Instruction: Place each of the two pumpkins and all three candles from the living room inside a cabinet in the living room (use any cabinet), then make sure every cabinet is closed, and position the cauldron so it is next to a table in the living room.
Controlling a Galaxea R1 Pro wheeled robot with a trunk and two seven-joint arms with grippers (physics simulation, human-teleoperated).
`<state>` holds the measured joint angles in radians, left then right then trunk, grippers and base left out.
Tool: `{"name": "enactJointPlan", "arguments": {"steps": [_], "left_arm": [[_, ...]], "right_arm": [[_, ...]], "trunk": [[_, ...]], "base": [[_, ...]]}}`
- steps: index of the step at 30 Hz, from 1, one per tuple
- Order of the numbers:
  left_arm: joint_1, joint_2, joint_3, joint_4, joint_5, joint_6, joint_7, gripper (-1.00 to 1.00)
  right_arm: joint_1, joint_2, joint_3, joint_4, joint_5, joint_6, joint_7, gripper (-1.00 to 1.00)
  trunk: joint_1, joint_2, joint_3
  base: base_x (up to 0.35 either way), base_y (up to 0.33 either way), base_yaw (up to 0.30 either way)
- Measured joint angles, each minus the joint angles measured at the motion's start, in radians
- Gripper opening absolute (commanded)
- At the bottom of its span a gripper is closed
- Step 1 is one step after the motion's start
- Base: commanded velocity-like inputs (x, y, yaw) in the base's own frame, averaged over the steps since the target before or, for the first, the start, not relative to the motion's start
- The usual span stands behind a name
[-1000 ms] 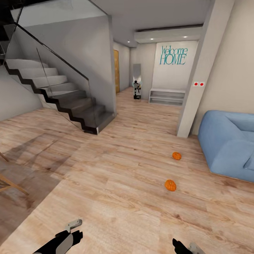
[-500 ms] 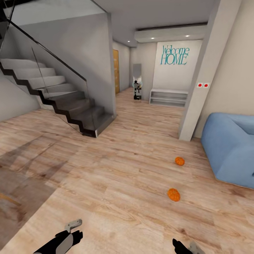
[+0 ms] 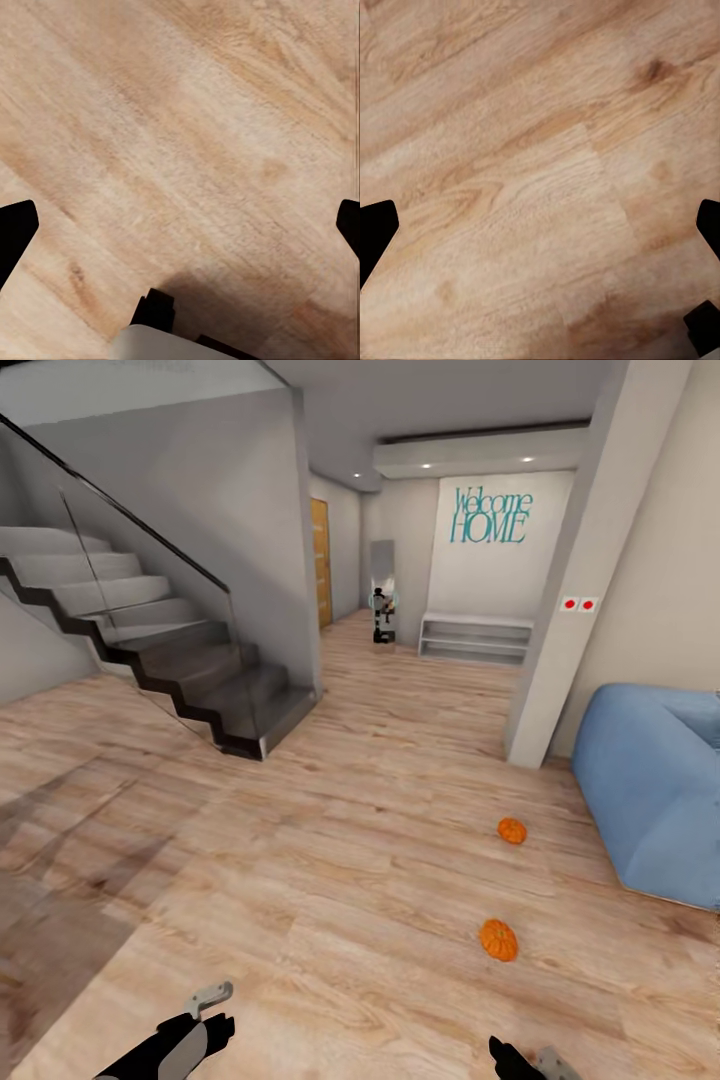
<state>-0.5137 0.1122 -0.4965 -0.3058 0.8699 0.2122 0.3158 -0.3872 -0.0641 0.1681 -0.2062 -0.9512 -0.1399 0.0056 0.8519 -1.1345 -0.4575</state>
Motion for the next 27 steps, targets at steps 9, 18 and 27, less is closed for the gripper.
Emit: {"name": "enactJointPlan", "arguments": {"steps": [9, 18, 27], "left_arm": [[0.000, 0.000, 0.000, 0.000, 0.000, 0.000, 0.000, 1.00], [0.000, 0.000, 0.000, -0.001, 0.000, 0.000, 0.000, 1.00], [0.000, 0.000, 0.000, -0.001, 0.000, 0.000, 0.000, 1.00]], "right_arm": [[0.000, 0.000, 0.000, 0.000, 0.000, 0.000, 0.000, 1.00], [0.000, 0.000, 0.000, 0.000, 0.000, 0.000, 0.000, 1.00], [0.000, 0.000, 0.000, 0.000, 0.000, 0.000, 0.000, 1.00]], "trunk": [[0.000, 0.000, -0.003], [0.000, 0.000, -0.007], [0.000, 0.000, -0.010]], "base": [[0.311, 0.000, -0.261], [0.252, 0.000, -0.267], [0.244, 0.000, -0.268]]}}
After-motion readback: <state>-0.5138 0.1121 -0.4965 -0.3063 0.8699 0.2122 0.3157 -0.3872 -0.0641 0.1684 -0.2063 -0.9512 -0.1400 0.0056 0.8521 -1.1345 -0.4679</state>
